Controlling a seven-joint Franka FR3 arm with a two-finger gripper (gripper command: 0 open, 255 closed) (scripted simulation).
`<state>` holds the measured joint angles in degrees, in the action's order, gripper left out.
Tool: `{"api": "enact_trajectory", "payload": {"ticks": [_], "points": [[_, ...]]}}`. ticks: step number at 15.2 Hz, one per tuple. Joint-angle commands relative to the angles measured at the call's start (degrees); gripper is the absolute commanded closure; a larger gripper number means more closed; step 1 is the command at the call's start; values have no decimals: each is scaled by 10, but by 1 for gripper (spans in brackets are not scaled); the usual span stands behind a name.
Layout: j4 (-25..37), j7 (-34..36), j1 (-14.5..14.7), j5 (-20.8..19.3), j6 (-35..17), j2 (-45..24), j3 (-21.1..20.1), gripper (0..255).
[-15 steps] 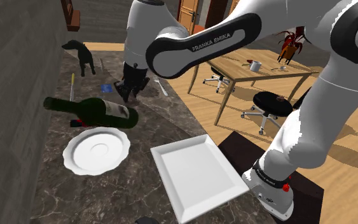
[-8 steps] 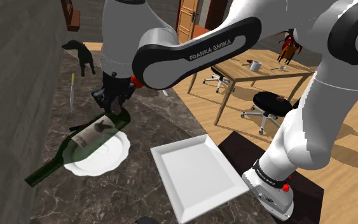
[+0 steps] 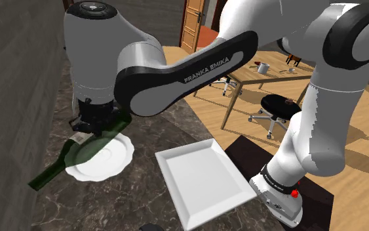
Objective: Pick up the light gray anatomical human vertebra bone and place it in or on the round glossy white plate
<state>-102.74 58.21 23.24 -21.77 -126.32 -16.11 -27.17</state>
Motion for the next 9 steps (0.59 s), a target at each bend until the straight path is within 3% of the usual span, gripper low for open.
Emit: {"api": "enact_trajectory", "payload": {"ticks": [1,9], "points": [[0,0,0,0,0,0,0,0],[-41,119,-27,3,-7,108,33,0]]}}
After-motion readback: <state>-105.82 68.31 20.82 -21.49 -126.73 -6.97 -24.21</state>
